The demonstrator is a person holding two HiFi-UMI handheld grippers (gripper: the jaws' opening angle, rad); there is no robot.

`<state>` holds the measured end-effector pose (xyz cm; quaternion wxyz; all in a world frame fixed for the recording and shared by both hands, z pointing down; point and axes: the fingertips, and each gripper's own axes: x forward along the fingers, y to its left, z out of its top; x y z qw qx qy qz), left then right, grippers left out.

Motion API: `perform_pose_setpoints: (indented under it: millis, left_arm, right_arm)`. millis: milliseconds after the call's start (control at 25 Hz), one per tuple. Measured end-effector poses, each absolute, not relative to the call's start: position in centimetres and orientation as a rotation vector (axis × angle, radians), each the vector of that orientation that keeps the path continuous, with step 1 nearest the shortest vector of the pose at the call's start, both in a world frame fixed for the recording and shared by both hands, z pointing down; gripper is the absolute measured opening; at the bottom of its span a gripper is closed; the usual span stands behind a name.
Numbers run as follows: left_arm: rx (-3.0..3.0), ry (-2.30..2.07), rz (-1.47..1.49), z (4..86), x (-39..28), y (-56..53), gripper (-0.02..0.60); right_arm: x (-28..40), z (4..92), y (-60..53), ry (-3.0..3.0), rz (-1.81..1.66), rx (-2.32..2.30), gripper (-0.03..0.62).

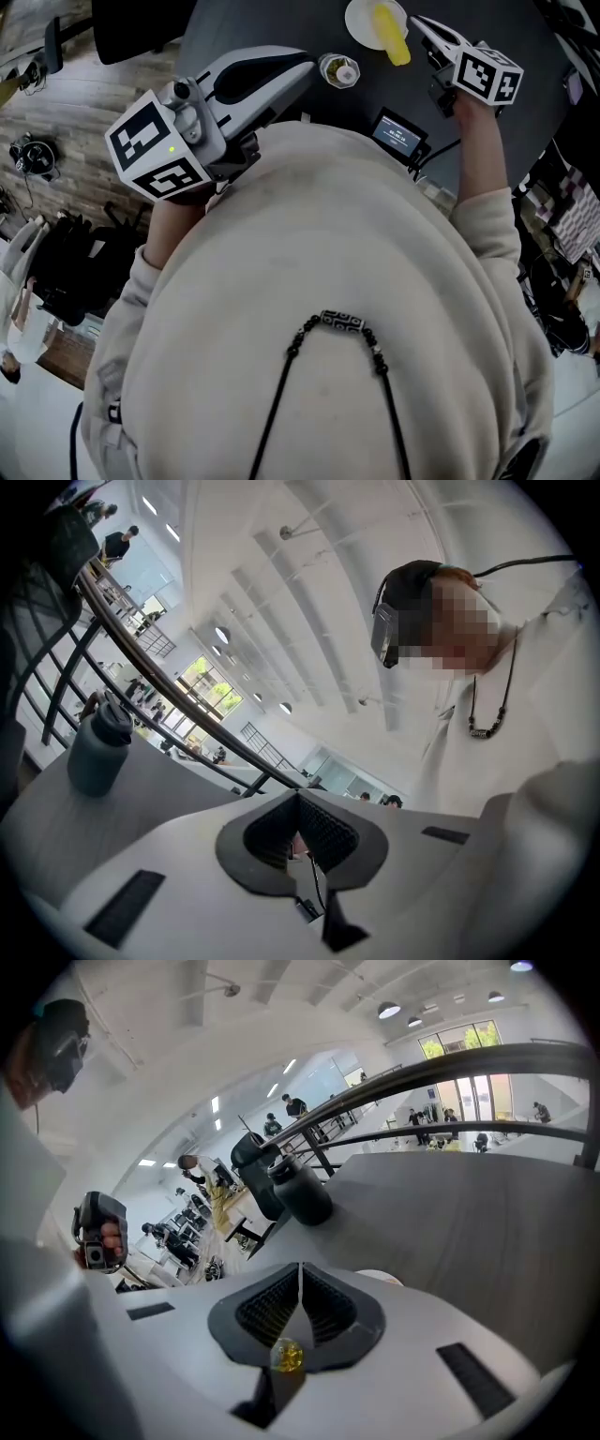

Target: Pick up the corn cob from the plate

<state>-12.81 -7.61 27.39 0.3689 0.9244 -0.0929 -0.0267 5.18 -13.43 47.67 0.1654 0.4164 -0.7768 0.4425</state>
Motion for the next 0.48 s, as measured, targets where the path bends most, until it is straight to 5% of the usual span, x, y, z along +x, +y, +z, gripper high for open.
perform_pose_setpoints:
  millis: [480]
  left_arm:
    - [2.366,-0.296,-0.068,27.8,-14.2,-7.3,0.0]
  right_arm:
    - [5.2,52.7,-12.8,-2.084,1.312,1.13,0.038]
